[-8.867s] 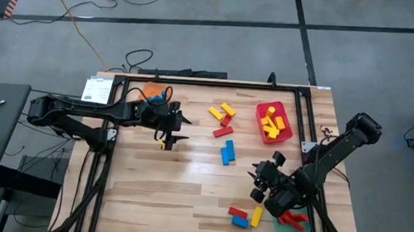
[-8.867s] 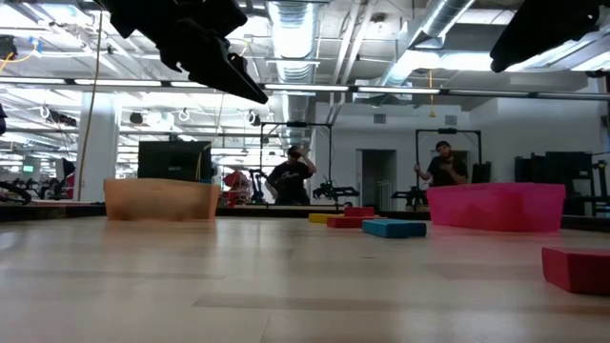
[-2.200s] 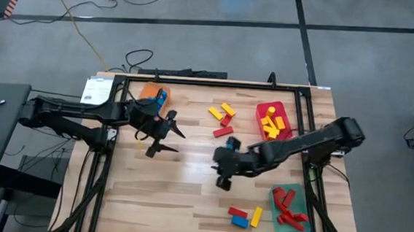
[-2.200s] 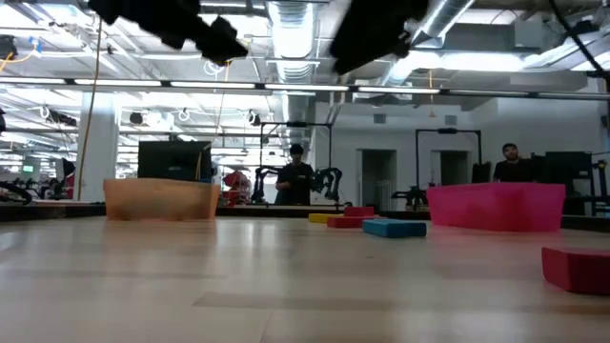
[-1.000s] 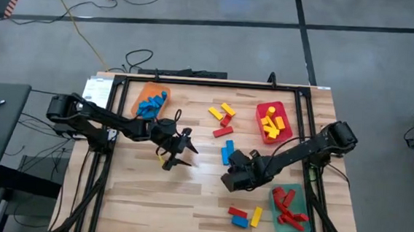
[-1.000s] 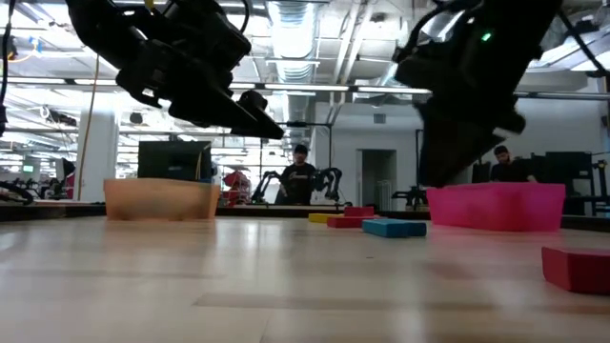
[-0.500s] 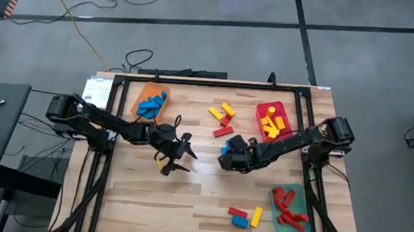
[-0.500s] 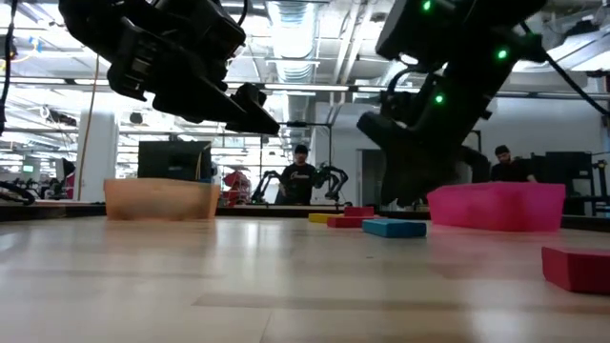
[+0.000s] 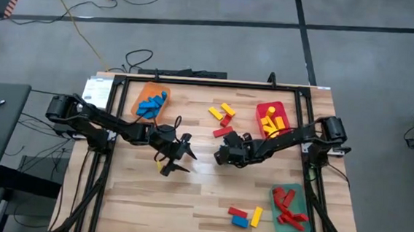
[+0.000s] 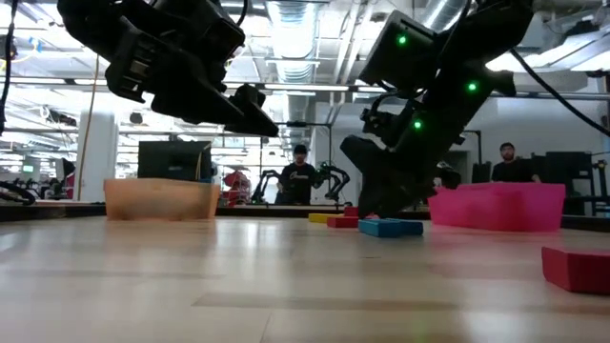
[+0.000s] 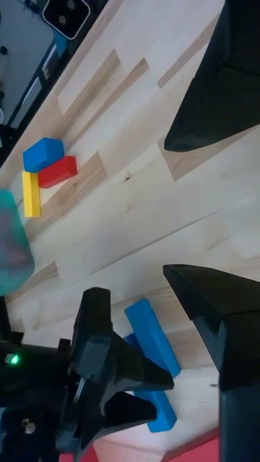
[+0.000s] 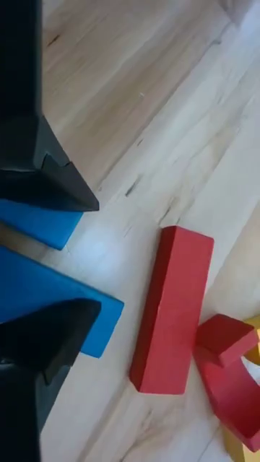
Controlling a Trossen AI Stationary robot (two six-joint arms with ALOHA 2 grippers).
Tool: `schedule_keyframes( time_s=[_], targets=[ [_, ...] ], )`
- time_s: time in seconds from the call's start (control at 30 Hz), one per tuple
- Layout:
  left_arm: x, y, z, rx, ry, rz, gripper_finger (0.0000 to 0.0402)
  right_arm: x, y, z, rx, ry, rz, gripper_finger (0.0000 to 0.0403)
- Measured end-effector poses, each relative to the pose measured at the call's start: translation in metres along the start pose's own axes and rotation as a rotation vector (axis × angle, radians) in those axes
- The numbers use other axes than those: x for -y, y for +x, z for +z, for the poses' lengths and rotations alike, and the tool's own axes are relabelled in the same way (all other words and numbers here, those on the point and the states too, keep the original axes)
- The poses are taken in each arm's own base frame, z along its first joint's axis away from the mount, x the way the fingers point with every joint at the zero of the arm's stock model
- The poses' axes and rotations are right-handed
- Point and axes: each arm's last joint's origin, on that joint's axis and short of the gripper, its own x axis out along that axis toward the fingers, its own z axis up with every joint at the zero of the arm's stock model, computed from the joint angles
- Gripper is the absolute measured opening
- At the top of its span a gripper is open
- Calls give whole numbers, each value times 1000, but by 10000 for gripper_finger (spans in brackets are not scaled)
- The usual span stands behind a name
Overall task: Sort blocks
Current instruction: Put the blue rectangle block into the orange bin
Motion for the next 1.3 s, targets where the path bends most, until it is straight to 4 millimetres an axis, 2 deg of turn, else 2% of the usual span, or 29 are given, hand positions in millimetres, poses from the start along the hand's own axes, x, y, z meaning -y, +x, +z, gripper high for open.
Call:
schedule_keyframes(
  time_s=[0.13, 0.43, 0.6, 0.77, 1.0, 1.13, 1.3],
  targets=[
    [0, 0, 0, -3, 1, -1, 264, -3, -5, 6, 9, -1, 8, 238],
    [0, 0, 0, 2, 20, 0, 264, -4, -26, 16, -9, -57, -35, 215],
    [0, 0, 1, 9, 26, 2, 264, 5, -14, 12, -51, -45, -113, 215],
    [0, 0, 1, 8, 24, 1, 264, 9, 1, 17, -57, 5, -119, 231],
    [0, 0, 0, -3, 9, -2, 264, 13, 22, 14, -118, 39, -132, 238],
    [0, 0, -1, -10, 11, 16, 264, 9, 18, 10, -98, 27, -123, 223],
    [-5, -1, 0, -12, 25, 86, 264, 5, 5, 12, -76, 10, -93, 171]
  ],
)
